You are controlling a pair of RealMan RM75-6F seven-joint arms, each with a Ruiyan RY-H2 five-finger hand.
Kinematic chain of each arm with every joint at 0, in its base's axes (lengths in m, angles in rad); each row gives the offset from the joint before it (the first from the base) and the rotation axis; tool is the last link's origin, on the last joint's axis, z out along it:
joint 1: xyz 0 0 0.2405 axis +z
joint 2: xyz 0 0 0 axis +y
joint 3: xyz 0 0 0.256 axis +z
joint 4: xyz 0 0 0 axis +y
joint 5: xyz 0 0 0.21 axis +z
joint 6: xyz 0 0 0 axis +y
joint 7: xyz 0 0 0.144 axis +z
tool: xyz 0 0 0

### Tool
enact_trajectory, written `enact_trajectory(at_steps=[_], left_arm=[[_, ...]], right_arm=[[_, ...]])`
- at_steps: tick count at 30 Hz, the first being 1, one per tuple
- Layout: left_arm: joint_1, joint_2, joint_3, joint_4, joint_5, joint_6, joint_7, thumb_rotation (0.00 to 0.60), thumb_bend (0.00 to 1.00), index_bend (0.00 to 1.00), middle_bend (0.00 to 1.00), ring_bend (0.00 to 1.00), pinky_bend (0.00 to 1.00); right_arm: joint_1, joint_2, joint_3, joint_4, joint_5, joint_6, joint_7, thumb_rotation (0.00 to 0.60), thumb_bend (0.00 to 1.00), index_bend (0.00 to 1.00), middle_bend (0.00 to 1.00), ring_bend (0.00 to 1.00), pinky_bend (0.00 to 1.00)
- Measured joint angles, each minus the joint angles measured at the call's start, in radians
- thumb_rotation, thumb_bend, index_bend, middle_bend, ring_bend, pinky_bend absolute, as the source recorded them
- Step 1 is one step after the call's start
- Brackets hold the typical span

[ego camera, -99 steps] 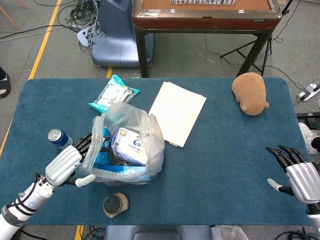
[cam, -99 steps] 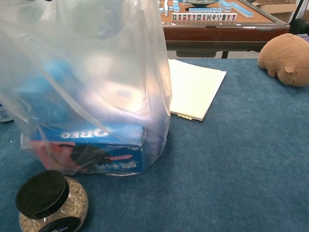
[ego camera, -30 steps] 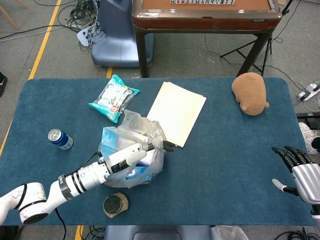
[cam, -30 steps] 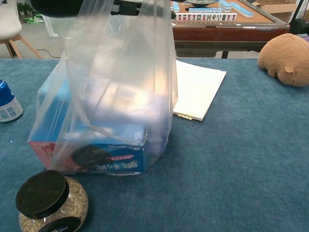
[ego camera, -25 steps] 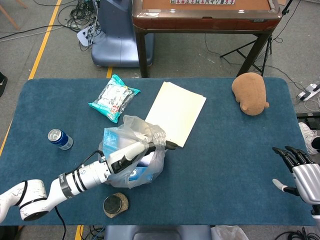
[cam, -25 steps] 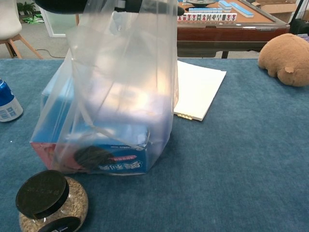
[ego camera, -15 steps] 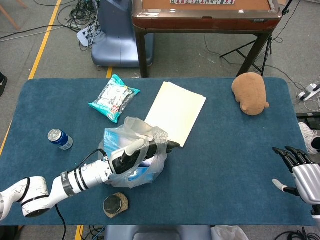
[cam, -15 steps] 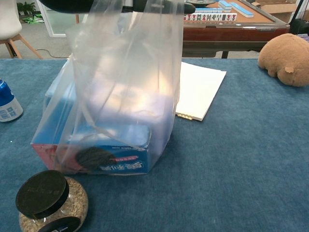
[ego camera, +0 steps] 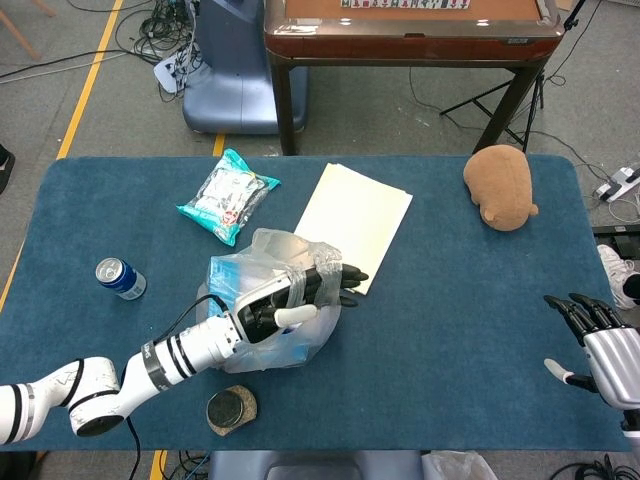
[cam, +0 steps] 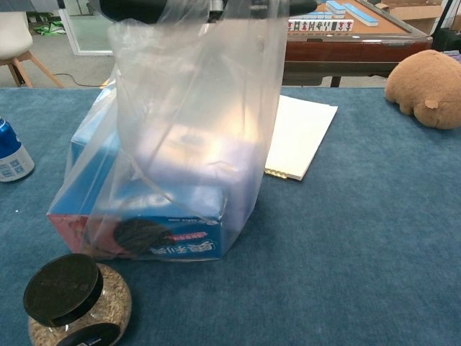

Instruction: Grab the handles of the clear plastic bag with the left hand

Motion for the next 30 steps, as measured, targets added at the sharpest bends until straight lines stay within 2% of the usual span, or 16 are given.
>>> enact_trajectory(at_steps=[4,8,12,19,24,30], left_arm=[[0.000,-0.002,-0.017,-0.004,-0.016,-0.025,-0.085,0.600,0.14,0.19,0.20,0.21,0.46],[0.005,0.003,-0.032,-0.007,-0.020,-0.045,-0.150,0.600,0.14,0.25,0.30,0.31,0.58],[0.015,0.015,-0.042,-0.016,-0.019,-0.054,-0.160,0.600,0.14,0.31,0.36,0.37,0.65],[0.030,0.039,-0.048,-0.031,-0.028,-0.059,-0.123,0.600,0.15,0.45,0.52,0.55,0.86],[0.045,0.072,-0.053,-0.063,-0.079,-0.071,-0.015,0.600,0.28,0.55,0.66,0.72,0.99],[0.072,0.128,-0.064,-0.113,-0.151,-0.085,0.130,0.600,0.45,0.68,0.82,0.87,1.00]], right_arm=[[-0.002,0.001,0.000,0.001,0.003,0.001,0.002,0.600,0.14,0.15,0.25,0.13,0.20],[-0.003,0.000,0.000,0.003,0.003,0.002,0.005,0.600,0.14,0.15,0.25,0.13,0.20],[-0.003,-0.001,0.000,0.004,0.003,0.001,0.004,0.600,0.14,0.15,0.25,0.13,0.20],[0.000,-0.001,0.000,-0.001,0.002,-0.004,0.001,0.600,0.14,0.15,0.25,0.13,0.20],[0.000,0.001,0.000,-0.005,0.001,-0.004,-0.002,0.600,0.14,0.15,0.25,0.13,0.20],[-0.002,0.004,-0.001,-0.008,0.001,-0.002,-0.004,0.600,0.14,0.15,0.25,0.13,0.20]])
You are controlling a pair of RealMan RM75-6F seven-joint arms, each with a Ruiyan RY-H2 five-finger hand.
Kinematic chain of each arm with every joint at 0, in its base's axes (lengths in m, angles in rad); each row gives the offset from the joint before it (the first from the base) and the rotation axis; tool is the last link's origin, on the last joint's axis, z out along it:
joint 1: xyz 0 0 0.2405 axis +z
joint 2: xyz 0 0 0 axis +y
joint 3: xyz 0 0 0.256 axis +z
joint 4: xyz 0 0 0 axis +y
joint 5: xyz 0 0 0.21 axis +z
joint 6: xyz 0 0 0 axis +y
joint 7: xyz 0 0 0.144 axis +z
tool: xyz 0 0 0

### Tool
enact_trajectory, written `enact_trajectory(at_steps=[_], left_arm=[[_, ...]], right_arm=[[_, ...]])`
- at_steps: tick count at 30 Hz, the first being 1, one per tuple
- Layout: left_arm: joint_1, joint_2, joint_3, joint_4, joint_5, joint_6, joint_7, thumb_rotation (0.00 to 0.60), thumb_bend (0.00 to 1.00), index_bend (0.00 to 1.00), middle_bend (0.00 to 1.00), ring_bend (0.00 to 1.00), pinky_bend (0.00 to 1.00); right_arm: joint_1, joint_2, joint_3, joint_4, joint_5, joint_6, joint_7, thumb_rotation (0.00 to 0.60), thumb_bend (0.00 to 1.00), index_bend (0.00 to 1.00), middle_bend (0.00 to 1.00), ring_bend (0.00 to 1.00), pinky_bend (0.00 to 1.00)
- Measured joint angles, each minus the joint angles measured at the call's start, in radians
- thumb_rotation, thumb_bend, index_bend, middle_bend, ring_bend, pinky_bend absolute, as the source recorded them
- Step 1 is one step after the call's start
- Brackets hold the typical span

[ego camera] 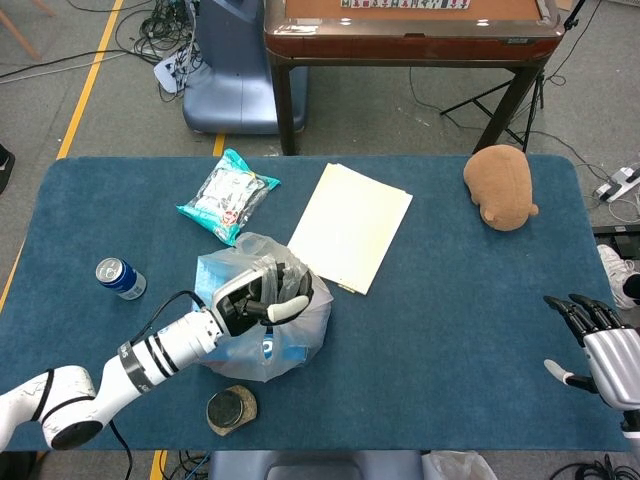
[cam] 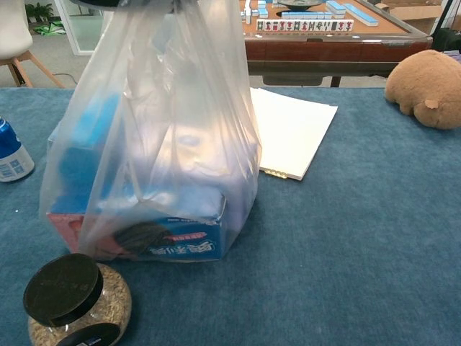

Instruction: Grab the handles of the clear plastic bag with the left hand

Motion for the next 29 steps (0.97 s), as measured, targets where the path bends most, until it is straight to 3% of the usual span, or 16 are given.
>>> enact_trajectory(at_steps=[3,8,21,29], left_arm=[[0.017,0.041,-0.011,-0.042,-0.042,-0.010,0.066,0.600,0.52,0.72,0.87,0.92,1.00],[0.057,0.104,-0.044,-0.093,-0.068,-0.018,0.118,0.600,0.54,0.72,0.88,0.94,1.00],[0.110,0.216,-0.170,-0.115,-0.095,-0.014,0.108,0.600,0.54,0.72,0.88,0.94,1.00],[0.114,0.274,-0.259,-0.107,-0.166,-0.036,0.096,0.600,0.54,0.72,0.88,0.94,1.00]], right_arm=[[0.000,-0.001,0.000,0.000,-0.001,0.000,0.000,0.600,0.14,0.15,0.25,0.13,0.20],[0.002,0.000,0.001,0.000,-0.002,-0.002,0.000,0.600,0.14,0.15,0.25,0.13,0.20],[0.005,0.005,0.002,-0.015,-0.005,-0.004,-0.011,0.600,0.14,0.15,0.25,0.13,0.20],[0.005,0.005,0.002,-0.023,-0.006,-0.004,-0.019,0.600,0.14,0.15,0.25,0.13,0.20]])
